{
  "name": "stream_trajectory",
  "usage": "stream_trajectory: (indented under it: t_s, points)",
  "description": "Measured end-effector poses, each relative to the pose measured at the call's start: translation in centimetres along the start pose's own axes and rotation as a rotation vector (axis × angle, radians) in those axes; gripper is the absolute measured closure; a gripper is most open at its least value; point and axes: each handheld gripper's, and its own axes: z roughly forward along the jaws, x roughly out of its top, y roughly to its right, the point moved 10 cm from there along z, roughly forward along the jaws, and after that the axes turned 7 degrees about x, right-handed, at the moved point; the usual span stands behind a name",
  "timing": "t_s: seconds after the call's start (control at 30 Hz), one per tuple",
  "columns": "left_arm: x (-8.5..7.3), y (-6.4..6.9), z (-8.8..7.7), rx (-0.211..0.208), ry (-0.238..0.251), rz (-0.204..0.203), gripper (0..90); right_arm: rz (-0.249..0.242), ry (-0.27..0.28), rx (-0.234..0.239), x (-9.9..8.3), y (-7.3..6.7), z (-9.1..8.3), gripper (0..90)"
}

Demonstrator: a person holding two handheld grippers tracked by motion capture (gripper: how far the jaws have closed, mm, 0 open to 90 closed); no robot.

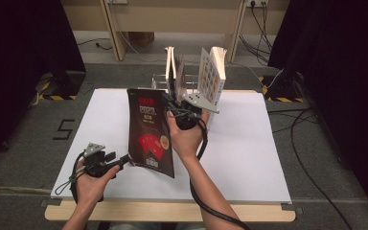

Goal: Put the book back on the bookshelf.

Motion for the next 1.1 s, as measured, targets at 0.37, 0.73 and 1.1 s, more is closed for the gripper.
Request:
stream_trajectory:
  t_s: [0.37,0.73,1.1]
  points:
    - [2.1,2.6,-1.2,-0.046,0.075,0.032,41.3,-0.014,0.048,-0.017,1.5,-0.5,0.5,87.8]
    - [4.2,5.4,-1.5,-0.094,0.14,0.069,41.8,-0.032,0.072,-0.038,2.4,-0.7,0.8,87.8]
    - [6.1,9.7,-1.7,-0.164,0.175,0.136,42.6,-0.042,0.082,-0.045,2.7,-1.0,1.1,87.9]
